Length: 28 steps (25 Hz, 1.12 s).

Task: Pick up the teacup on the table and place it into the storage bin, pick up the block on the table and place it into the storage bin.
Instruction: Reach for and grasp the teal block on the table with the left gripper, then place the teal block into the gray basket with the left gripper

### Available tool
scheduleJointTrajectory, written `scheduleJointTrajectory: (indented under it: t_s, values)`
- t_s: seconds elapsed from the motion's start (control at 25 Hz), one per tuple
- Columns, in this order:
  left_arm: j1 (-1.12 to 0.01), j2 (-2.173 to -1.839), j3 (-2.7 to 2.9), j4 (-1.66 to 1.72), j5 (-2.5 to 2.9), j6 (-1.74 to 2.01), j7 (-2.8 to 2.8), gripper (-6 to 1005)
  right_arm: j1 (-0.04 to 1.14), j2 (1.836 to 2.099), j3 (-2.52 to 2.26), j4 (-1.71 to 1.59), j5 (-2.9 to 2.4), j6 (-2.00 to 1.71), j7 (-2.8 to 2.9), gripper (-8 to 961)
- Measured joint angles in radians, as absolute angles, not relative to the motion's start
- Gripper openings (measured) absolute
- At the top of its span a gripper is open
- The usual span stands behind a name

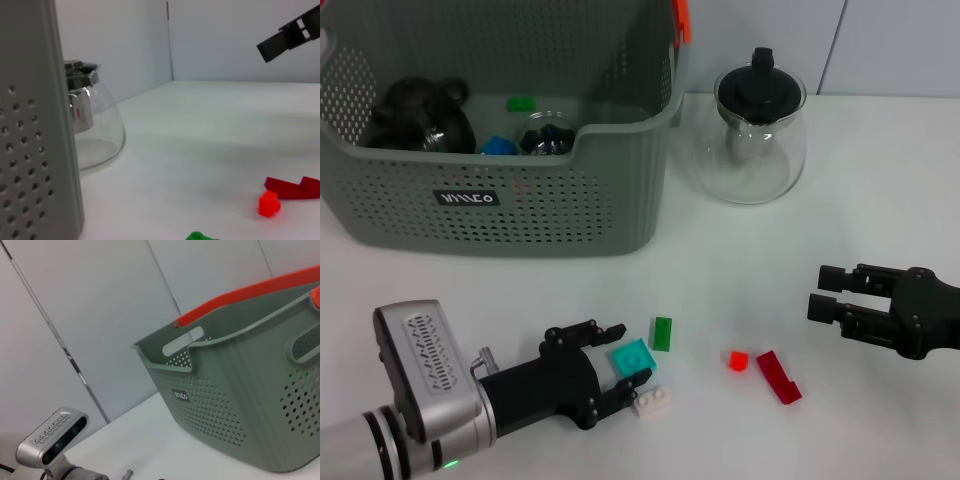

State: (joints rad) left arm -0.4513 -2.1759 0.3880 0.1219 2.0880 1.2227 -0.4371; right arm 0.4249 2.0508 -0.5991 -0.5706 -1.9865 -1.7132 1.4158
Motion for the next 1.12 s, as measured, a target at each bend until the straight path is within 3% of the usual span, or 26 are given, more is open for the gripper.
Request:
scheduleJointTrajectory:
  t_s: [0.6,0.8,1.12]
  values:
    - [-0.454,-2.175,0.390,0.118,2.094,1.224,-0.444,545,0.425,2.049,-0.598,-0.571,-1.986,-1.714,1.416,583]
    - [-0.451,-2.173,0.391,0.121,2.096,1.235,-0.450,406,0.427,2.049,-0.598,-0.571,-1.986,-1.715,1.416,583]
    - [-0.383,-2.153,0.363,0.392,2.088,1.582,-0.761,407,0.425,2.048,-0.595,-0.571,-1.986,-1.718,1.416,583]
